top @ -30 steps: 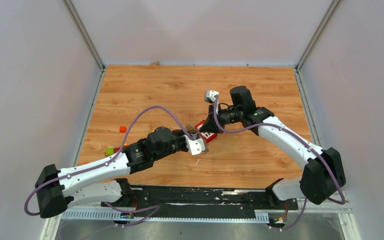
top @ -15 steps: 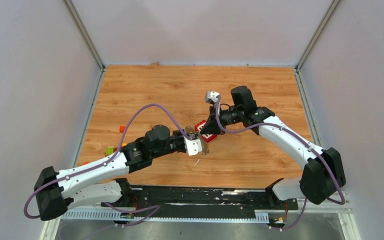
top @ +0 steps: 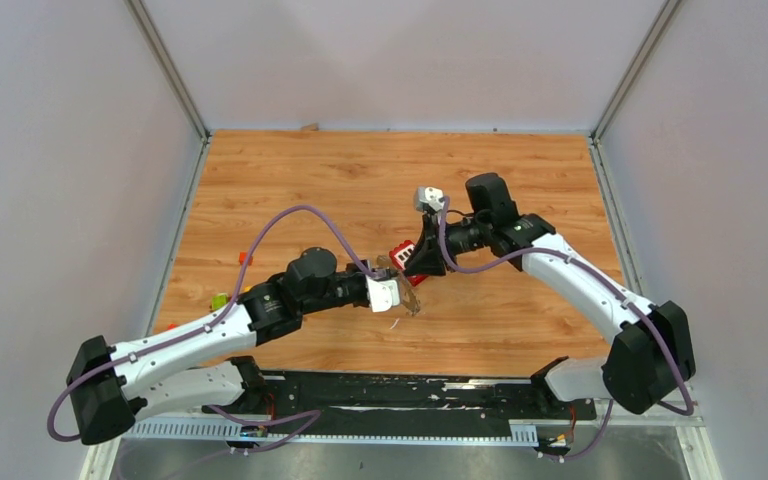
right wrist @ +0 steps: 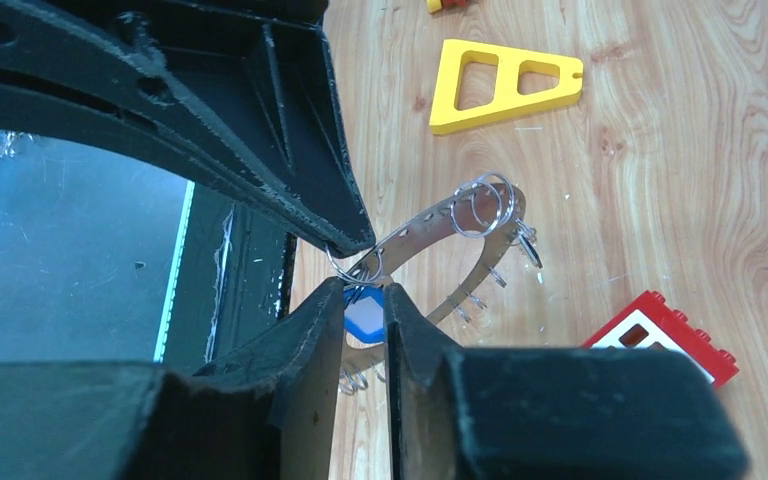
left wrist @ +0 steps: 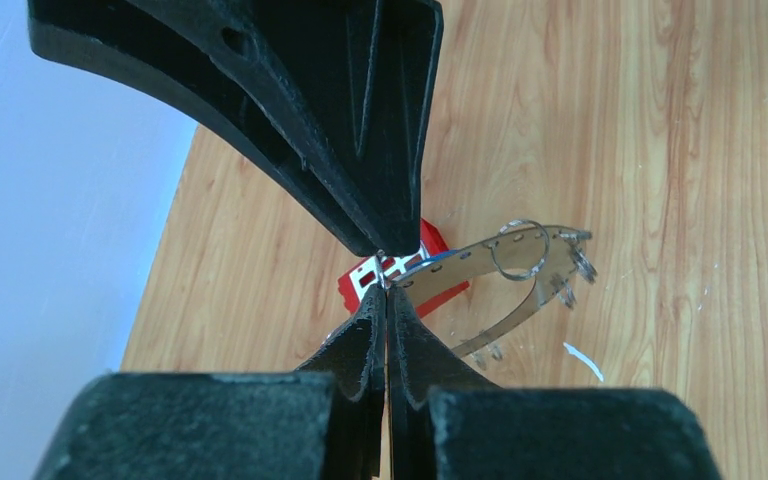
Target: Put the keys on the keyring
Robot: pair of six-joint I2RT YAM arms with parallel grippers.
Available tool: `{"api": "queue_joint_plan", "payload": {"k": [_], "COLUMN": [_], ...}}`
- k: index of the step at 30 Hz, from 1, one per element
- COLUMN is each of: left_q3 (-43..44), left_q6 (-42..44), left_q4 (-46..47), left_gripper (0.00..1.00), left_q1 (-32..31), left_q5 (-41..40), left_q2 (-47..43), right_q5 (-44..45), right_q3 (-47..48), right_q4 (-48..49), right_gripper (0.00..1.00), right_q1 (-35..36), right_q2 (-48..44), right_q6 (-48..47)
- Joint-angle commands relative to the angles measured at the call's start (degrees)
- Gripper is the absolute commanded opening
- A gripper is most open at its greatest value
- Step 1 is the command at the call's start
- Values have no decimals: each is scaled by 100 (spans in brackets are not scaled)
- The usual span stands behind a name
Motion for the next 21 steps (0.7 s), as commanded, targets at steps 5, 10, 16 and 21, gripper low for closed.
{"api": "queue_joint_plan", "payload": {"k": [5,10,16,21], "left_q3": [157,209,311,452], "left_q6": [-202,-336,-588,-831], "left_q4": [86,29,-34,-69], "left_gripper": [0,0,0,0], "left_q1": [86,180,310,419], "left_q5": [583,850,1314,1732], "left_q2": [-258,-311,-276,-181], "right_q5": [-125,-94,-258,-127], "right_q3": [166,141,54,41], "right_q4": [-121,-339,-554,-620], "right_gripper": [32,38,39,40], "right_q1": [-8,-13,2,125], "right_q2": [-507,-732,-1097,-1191], "right_q6": [-575,-896,-1405,-1588]}}
